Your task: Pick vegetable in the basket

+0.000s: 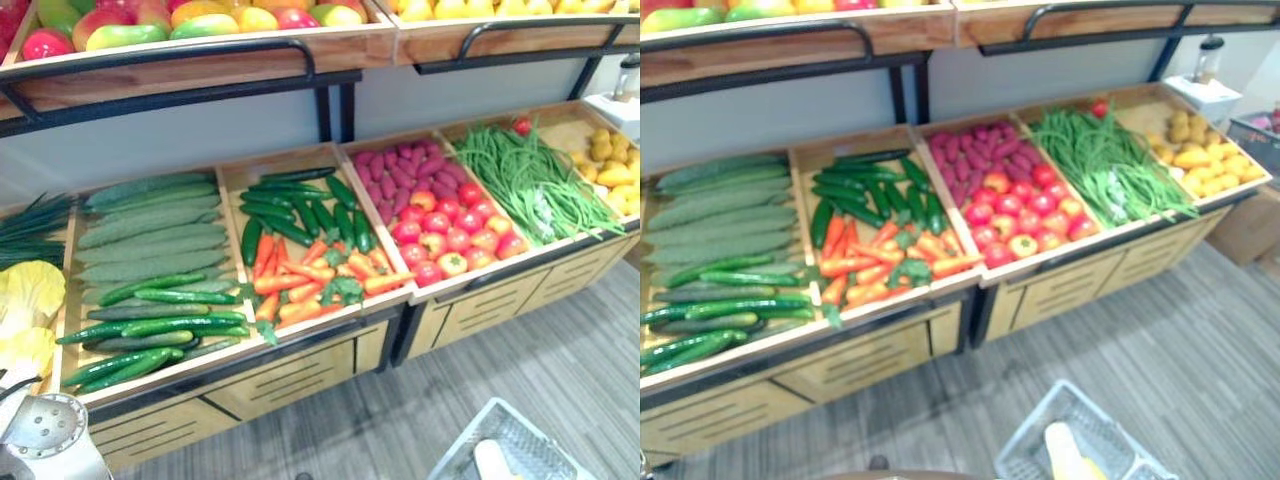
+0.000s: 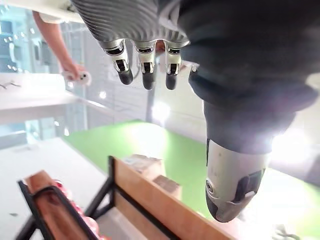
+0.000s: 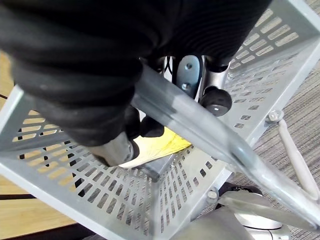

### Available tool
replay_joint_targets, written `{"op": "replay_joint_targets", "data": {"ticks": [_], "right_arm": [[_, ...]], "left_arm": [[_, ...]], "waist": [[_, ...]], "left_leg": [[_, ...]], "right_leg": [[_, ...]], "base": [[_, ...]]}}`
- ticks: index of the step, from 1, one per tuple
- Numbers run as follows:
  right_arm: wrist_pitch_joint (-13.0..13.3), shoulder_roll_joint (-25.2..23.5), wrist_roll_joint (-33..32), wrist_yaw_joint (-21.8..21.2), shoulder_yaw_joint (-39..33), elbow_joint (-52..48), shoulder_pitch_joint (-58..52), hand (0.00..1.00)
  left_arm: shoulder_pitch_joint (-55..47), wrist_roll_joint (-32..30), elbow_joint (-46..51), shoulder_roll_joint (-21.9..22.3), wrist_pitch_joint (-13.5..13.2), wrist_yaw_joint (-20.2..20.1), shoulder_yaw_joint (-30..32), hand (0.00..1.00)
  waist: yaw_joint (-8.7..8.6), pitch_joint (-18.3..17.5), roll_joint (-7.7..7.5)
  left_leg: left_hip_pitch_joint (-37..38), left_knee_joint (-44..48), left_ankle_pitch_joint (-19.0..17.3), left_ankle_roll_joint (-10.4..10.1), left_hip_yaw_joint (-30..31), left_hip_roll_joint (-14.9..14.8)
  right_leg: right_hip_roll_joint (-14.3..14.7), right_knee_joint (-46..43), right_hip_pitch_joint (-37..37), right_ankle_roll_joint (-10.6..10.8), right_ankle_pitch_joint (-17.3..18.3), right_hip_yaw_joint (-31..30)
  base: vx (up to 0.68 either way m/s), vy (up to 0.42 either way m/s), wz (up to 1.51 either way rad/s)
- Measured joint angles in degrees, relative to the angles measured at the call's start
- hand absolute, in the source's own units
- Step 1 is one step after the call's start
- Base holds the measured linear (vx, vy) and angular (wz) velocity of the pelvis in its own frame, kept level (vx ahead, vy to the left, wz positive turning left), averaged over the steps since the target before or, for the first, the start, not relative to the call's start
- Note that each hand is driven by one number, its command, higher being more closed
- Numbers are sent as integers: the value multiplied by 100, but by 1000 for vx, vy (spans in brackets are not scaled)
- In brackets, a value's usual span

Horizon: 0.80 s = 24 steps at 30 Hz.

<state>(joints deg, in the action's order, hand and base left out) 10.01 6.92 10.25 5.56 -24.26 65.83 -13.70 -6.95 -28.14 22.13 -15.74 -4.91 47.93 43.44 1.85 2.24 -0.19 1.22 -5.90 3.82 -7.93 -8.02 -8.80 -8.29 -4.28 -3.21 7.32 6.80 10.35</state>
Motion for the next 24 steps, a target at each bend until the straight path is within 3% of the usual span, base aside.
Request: {"op": "replay_joint_targets", "data": {"ticks": [4, 6, 8, 10, 11, 12, 16, 19, 24], "right_arm": [[14, 72, 0, -84, 70, -81, 8, 100], [8, 145, -3, -98, 163, -123, 24, 100], [5, 196, -1, -110, 248, -226, 36, 100], [2, 303, 6, -145, 377, -275, 124, 100], [2, 329, 8, -174, 399, -300, 133, 100], [1, 366, 57, -267, 437, -426, 145, 100], [6, 391, 93, -358, 443, -584, 237, 100], [4, 379, 93, -366, 457, -715, 262, 100], [-19, 379, 93, -359, 455, -795, 224, 100]], "left_arm": [[-348, -219, 225, -377, -205, -646, -1117, 0], [-507, -233, 403, -814, -510, -1260, -2018, 0], [-601, -193, 457, -1211, -807, -1727, -2532, 0], [-538, -122, 376, -2059, -1187, -2528, -3192, 0], [-473, -43, 289, -2241, -1305, -2705, -3329, 0], [-287, 324, 24, -2577, -1520, -3060, -3644, 0], [327, 777, -782, -3080, -1591, -3697, -4335, 0], [563, 771, -1308, -3349, -1651, -4032, -4865, 0], [966, 756, -1886, -3395, -1710, -4398, -5282, 0]], "waist": [[-19, -4, 93], [-33, -3, 130], [-44, -4, 151], [-176, 9, 180], [-219, 9, 186], [-317, 11, 207], [-501, 96, 323], [-639, 163, 373], [-778, 199, 402]], "left_leg": [[3, 1, 4, -2, -85, -47], [19, 2, 4, -1, -147, -53], [24, 2, 6, 0, -282, -65], [98, 5, 4, -2, -508, -76], [127, 4, 3, -2, -572, -75], [190, 4, -1, -6, -786, -83], [238, 1, -8, -9, -1247, -125], [344, 0, -85, -68, -1650, -193], [386, -1, -126, -88, -1966, -226]], "right_leg": [[45, 7, 18, -12, -25, -85], [47, 1, 91, -5, -30, -157], [58, -23, 169, -8, -64, -286], [71, -24, 222, 6, -106, -496], [71, -28, 233, 13, -112, -556], [87, -42, 300, 7, -142, -754], [169, 18, 514, -2, -329, -1202], [261, 62, 607, 1, -448, -1561], [321, 154, 720, 14, -543, -1817]], "base": [[-42, -15, -12], [-2, 10, -14], [18, 17, -33], [31, 16, -47], [12, 24, -60], [-4, 20, -55], [-31, 7, -62], [-62, 1, -65], [-33, -6, -34]]}}
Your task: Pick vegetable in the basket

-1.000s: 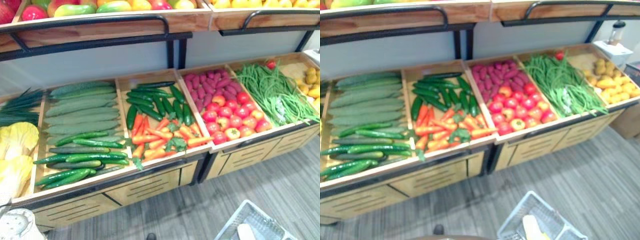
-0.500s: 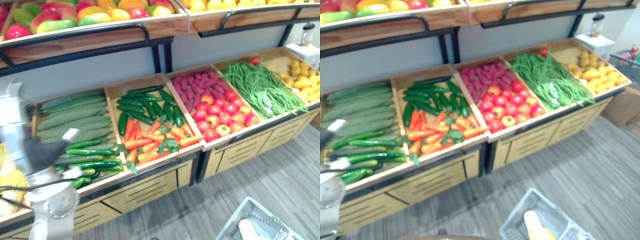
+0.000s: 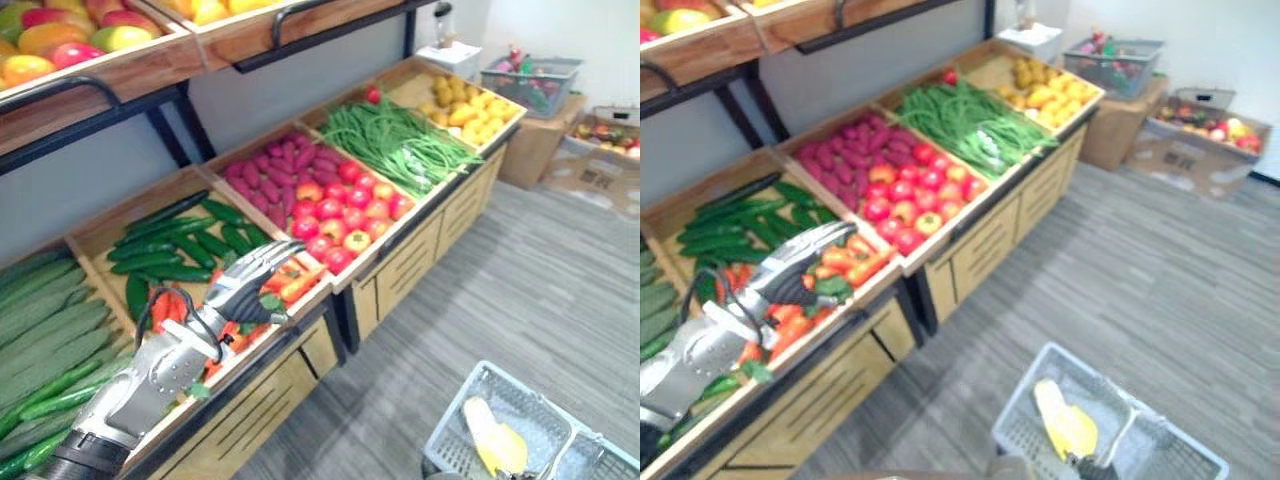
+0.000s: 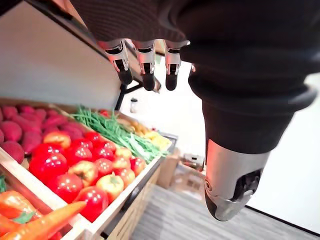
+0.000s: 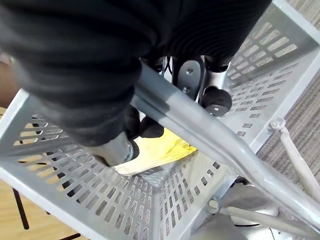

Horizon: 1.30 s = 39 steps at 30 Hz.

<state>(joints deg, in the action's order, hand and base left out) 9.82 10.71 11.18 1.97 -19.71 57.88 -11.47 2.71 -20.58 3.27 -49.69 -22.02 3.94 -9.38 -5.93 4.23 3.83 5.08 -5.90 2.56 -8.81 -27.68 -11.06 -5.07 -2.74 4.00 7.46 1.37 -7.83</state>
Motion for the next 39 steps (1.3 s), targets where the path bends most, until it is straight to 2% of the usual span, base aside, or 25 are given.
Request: {"op": "replay_joint_targets", "data": {"ticks": [5, 9, 12, 16, 21, 30, 39], "right_arm": [[-109, -6, -1, 12, -26, -133, -105, 100], [-167, -39, -4, 20, -47, -177, -138, 100], [-200, -42, -3, 36, 2, -218, -141, 100], [-225, -48, 0, 42, 62, -324, -169, 100], [-254, -58, -1, 58, 59, -367, -161, 100], [-335, -58, -1, 64, 58, -414, -96, 100], [-335, -53, -2, 65, 64, -410, 76, 100]], "left_arm": [[206, 7, -589, 110, 229, -180, 0, 0], [278, 10, -1098, 419, 504, -191, 18, 0], [399, 10, -1594, 838, 735, -180, 312, 0], [515, 18, -2120, 1296, 1158, 43, 813, 0], [692, 238, -2335, 1615, 1474, 235, 1050, 0], [889, 677, -2442, 2042, 1601, 261, 1216, 0], [1068, 690, -2441, 2044, 1605, 261, 1201, 0]], "waist": [[-10, 2, 9], [-10, 7, 11], [-9, 22, 0], [-1, 73, -26], [40, 151, -49], [134, 197, 4], [135, 328, 26]], "left_leg": [[11, 1, -1, -3, -168, -8], [101, 2, -2, -3, -228, -8], [102, 2, -6, -7, -225, -8], [87, 1, -6, -7, -209, -8], [-13, 1, -2, -2, -135, -4], [-218, 18, -2, -5, -124, -22], [-390, 36, 2, -3, -101, -46]], "right_leg": [[12, 9, 87, 8, -76, -172], [14, 35, 64, 0, -85, -180], [8, 44, 60, 2, -86, -165], [-2, 66, 62, 3, -85, -135], [-32, 96, 91, 3, -84, -36], [-19, 150, 250, 3, -87, 21], [19, 154, 393, 1, -87, 91]], "base": [[19, 5, -18], [39, -2, -6], [3, -2, -2], [0, -3, 1], [11, -7, 9], [52, -8, 2], [26, -6, 2]]}}
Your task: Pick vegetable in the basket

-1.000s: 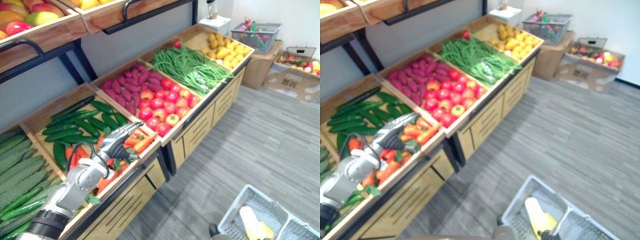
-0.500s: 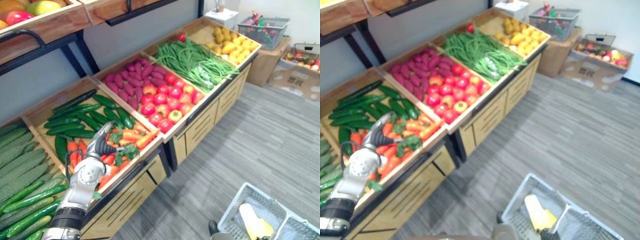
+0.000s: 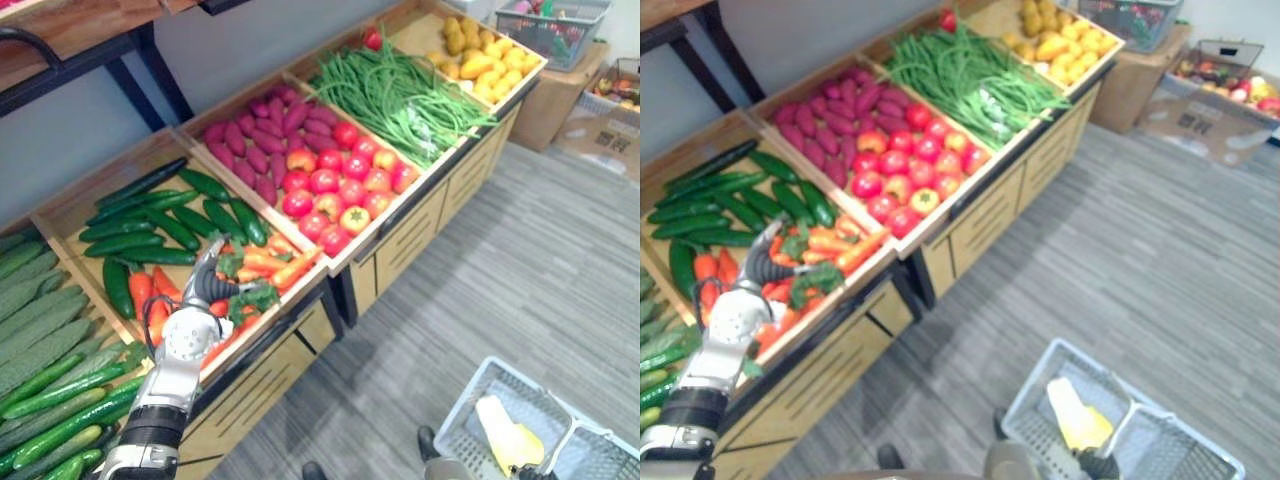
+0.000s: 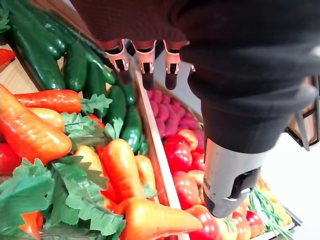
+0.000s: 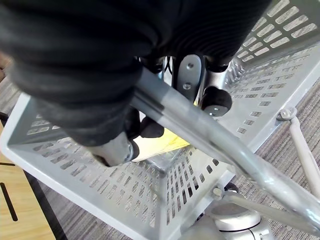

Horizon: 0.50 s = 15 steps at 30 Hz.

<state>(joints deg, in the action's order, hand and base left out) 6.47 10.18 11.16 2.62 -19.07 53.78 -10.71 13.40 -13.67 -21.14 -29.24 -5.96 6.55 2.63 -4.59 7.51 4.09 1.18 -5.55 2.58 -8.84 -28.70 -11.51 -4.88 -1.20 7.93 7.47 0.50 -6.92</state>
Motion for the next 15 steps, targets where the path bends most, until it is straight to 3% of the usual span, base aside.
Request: {"op": "replay_joint_targets", "data": {"ticks": [15], "right_arm": [[9, 7, -11, 59, 100, 114, 264, 100]], "left_arm": [[280, 0, -229, -1, 8, -69, -375, 0]], "waist": [[-10, 176, 4]], "left_leg": [[-123, 2, 2, -2, -80, -12]], "right_leg": [[49, 16, 198, -33, -39, -84]], "base": [[32, -5, -4]]}}
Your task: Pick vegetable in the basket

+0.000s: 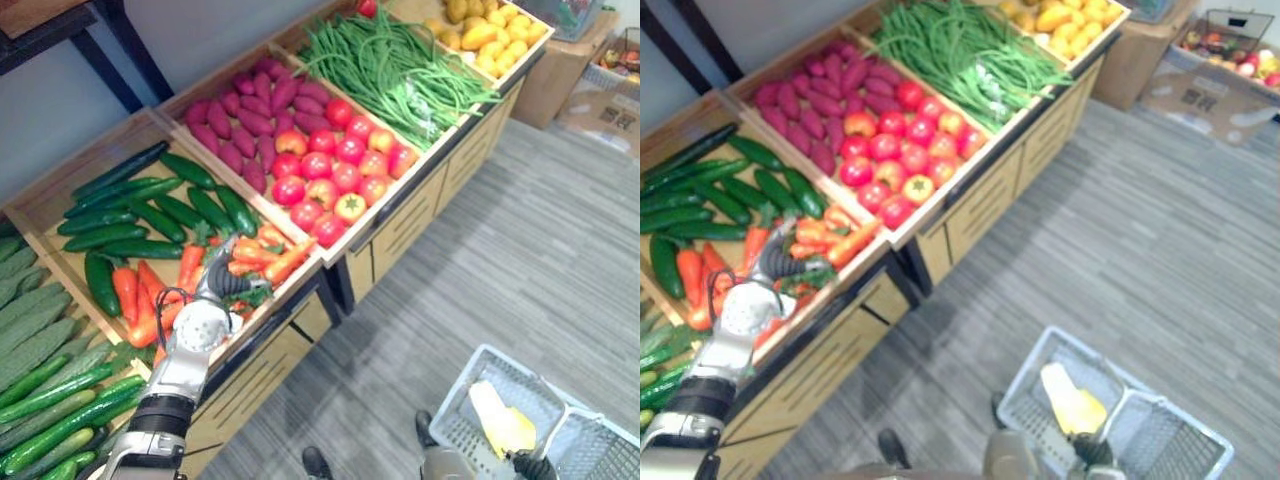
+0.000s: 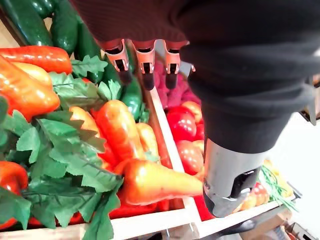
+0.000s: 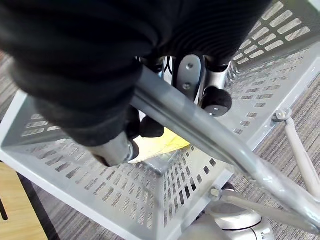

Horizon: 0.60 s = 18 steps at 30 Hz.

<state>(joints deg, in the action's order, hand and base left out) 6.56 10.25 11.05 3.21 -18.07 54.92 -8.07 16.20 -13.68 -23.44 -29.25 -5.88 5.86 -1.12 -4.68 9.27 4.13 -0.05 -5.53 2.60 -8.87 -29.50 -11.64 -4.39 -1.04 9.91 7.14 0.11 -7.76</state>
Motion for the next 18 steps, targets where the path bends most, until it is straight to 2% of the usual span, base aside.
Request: {"op": "replay_joint_targets", "data": {"ticks": [18], "right_arm": [[44, 7, -107, 8, 66, -16, 188, 100]], "left_arm": [[521, 2, -672, 0, 20, 50, -76, 0]], "waist": [[-50, 190, 3]], "left_leg": [[-278, 1, -7, -8, -207, 1]], "right_leg": [[40, 14, 418, 7, -124, -218]], "base": [[13, -8, -6]]}}
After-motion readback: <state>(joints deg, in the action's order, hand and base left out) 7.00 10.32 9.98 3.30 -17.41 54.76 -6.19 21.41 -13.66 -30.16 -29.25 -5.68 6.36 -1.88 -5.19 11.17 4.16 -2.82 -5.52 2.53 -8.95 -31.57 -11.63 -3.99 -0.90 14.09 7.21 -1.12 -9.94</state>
